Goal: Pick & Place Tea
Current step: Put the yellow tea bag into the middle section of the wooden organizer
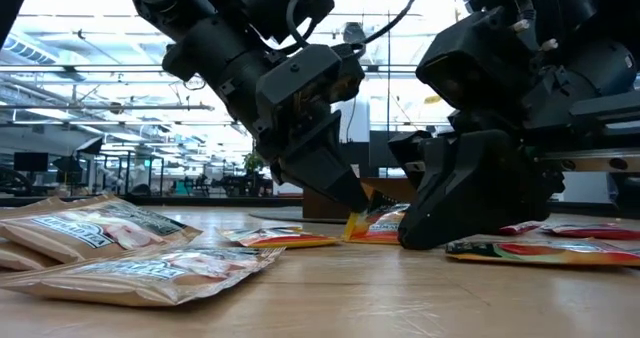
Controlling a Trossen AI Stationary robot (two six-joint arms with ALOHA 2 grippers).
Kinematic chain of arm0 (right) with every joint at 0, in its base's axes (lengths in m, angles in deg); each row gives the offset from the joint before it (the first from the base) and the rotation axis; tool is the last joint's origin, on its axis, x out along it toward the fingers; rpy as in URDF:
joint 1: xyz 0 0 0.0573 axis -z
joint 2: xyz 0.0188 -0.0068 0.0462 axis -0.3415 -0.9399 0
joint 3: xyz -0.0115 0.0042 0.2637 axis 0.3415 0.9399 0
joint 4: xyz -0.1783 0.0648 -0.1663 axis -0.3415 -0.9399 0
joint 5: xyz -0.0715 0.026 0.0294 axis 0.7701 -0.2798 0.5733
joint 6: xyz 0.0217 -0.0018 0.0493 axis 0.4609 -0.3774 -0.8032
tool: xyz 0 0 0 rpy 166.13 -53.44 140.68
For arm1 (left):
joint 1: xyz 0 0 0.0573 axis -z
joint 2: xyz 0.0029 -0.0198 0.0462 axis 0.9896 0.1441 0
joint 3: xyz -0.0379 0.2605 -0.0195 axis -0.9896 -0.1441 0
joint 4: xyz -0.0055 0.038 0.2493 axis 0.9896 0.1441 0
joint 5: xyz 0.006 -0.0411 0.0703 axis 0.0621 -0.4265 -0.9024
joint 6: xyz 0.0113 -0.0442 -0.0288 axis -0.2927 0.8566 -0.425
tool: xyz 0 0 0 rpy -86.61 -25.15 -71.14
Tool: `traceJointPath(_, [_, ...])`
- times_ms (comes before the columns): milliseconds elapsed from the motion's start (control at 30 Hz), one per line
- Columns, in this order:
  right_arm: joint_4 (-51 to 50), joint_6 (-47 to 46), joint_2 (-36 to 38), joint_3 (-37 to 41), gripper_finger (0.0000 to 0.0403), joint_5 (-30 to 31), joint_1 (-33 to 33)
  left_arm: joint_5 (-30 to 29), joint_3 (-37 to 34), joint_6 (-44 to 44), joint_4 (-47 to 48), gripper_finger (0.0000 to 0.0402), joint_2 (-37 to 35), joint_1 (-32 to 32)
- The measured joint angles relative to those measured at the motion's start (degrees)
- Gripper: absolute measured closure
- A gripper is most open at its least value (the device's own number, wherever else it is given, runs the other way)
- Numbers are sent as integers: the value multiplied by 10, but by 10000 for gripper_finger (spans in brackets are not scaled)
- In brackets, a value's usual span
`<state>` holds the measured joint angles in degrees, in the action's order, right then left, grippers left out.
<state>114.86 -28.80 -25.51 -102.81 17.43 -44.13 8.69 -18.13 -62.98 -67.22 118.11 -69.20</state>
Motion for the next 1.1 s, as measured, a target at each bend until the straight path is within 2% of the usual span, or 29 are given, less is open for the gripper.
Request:
traceJointPath(133, [25, 32, 22, 1, 403, 2, -7, -15, 0, -6, 1, 399, -10, 2])
traceJointPath(267, [24, 45, 78, 4, 402, 10, -18, -35, 0, -22, 2, 399, -26, 9])
traceJointPath(400, [20, 45, 134, 7, 387, 46, -38, -73, 1, -43, 3, 400, -51, 25])
traceJointPath(567, [14, 40, 204, 5, 350, 111, -67, -156, 0, -76, 27, 400, -89, 59])
traceJointPath(800, [12, 47, 271, 9, 275, 226, -93, -271, 2, -128, 4, 401, -109, 128])
traceJointPath(900, [20, 42, 278, 13, 244, 242, -92, -318, 2, -137, 4, 401, -108, 149])
traceJointPath(1100, [28, -19, 279, 28, 203, 241, -74, -328, 3, -130, 0, 401, -108, 158])
